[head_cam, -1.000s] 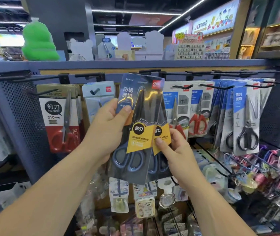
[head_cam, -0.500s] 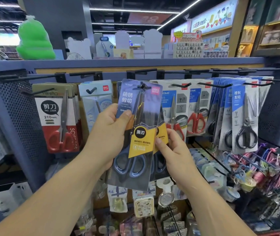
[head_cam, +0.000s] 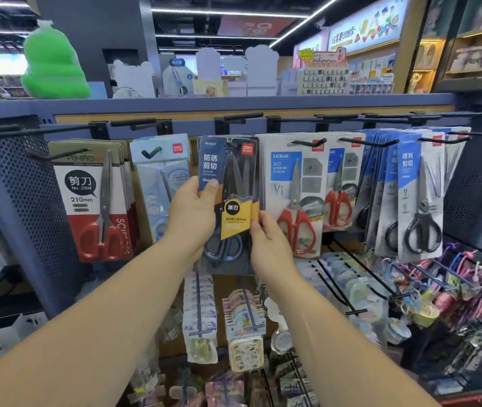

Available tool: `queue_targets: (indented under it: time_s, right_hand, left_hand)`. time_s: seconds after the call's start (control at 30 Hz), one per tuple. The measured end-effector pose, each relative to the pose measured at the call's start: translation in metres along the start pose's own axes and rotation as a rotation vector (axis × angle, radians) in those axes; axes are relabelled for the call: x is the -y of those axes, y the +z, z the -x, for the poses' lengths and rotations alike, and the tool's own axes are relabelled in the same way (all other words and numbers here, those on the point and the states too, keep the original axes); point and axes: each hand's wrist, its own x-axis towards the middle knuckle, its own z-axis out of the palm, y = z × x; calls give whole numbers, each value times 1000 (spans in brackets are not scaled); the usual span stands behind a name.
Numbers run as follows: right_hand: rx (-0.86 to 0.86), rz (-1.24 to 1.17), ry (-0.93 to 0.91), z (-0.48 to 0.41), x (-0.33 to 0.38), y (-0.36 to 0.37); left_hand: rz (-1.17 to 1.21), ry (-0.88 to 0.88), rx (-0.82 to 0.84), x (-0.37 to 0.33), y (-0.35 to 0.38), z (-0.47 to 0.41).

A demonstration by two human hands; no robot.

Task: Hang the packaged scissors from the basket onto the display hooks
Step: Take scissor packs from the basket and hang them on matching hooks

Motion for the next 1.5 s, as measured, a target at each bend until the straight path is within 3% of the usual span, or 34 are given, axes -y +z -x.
queue_targets:
  time_s: [0.2, 0.4, 0.6, 0.73, 0.83, 1.0, 1.23, 1.5]
  right_hand:
    - [-81, -44, 59, -4, -4, 9]
    - [-19, 41, 100, 16, -2, -6]
    - [12, 190, 90, 58, -17, -42]
    - [-26, 306, 148, 87, -46, -92]
    - [-107, 356, 199, 112, -71, -137]
    - [-157, 454, 235, 142, -104, -213]
    - [-51, 595, 463, 206, -200, -361]
    - [328, 688, 722, 269, -298, -501]
  left_hand:
    - [-194, 2, -54, 10, 12, -9]
    - [-306, 37, -55, 22, 4, 8]
    - [-259, 22, -111, 45, -11, 48]
    - [-498, 283, -151, 70, -21, 82]
    - [-650, 386, -114, 83, -17, 118]
    - [-716, 477, 138, 91, 20, 180]
    - [-862, 365, 552, 123, 147, 293]
    - [-1066, 100, 845, 200, 261, 421]
